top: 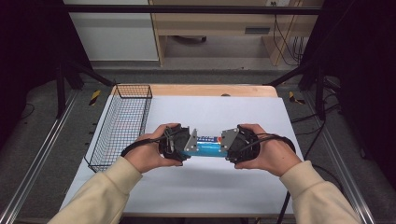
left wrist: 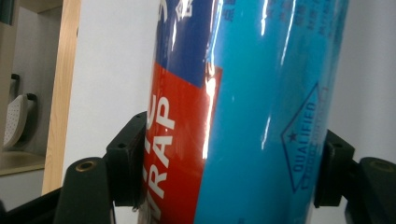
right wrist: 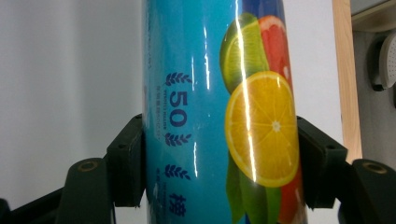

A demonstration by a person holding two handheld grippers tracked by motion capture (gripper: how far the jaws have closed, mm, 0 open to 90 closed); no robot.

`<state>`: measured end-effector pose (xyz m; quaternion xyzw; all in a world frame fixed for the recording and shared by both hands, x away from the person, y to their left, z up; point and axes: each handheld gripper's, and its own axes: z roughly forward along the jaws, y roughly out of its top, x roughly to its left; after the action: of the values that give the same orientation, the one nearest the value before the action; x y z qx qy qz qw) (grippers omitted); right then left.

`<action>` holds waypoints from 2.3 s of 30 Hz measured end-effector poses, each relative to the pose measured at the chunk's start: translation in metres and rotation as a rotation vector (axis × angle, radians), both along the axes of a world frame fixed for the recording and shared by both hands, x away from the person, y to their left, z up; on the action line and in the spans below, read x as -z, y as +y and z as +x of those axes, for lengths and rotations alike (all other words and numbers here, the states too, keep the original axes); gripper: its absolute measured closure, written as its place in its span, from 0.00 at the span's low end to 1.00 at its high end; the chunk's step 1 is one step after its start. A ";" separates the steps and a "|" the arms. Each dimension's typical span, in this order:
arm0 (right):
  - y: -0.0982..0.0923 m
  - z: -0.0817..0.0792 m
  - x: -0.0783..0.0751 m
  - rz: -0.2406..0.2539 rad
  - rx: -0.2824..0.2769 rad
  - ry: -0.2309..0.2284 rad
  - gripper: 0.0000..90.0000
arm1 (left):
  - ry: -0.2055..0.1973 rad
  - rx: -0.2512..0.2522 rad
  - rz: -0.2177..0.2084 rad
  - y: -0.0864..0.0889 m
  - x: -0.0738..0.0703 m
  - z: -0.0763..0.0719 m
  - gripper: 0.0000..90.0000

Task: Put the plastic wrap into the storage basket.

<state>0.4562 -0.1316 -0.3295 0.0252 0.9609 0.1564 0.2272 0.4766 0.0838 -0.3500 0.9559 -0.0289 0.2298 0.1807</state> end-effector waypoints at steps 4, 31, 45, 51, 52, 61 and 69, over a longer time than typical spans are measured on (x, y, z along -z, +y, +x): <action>0.001 0.000 0.002 0.008 -0.011 0.009 0.35 | 0.002 -0.007 0.011 0.001 0.000 -0.002 0.33; 0.005 -0.003 0.003 0.052 -0.037 -0.010 0.35 | -0.018 0.017 0.027 0.006 0.002 -0.003 0.31; 0.003 -0.004 0.014 0.048 -0.055 -0.001 0.30 | -0.068 0.013 0.047 0.003 0.005 -0.017 0.34; -0.015 -0.001 0.012 0.060 0.024 -0.027 0.07 | -0.068 -0.016 0.062 0.012 0.004 -0.016 0.34; -0.022 0.000 0.011 0.065 0.048 -0.017 0.07 | -0.079 -0.021 0.065 0.015 0.004 -0.016 0.34; -0.074 0.003 0.025 0.095 0.190 -0.007 0.07 | -0.068 -0.063 0.063 0.032 0.000 -0.011 0.34; -0.096 0.019 0.042 0.171 0.451 -0.037 0.09 | -0.069 -0.106 0.042 0.046 -0.005 0.000 0.34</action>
<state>0.4754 -0.2277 -0.3715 0.2553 0.9099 0.1830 0.2711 0.4769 0.1294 -0.3451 0.9512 0.0109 0.2711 0.1471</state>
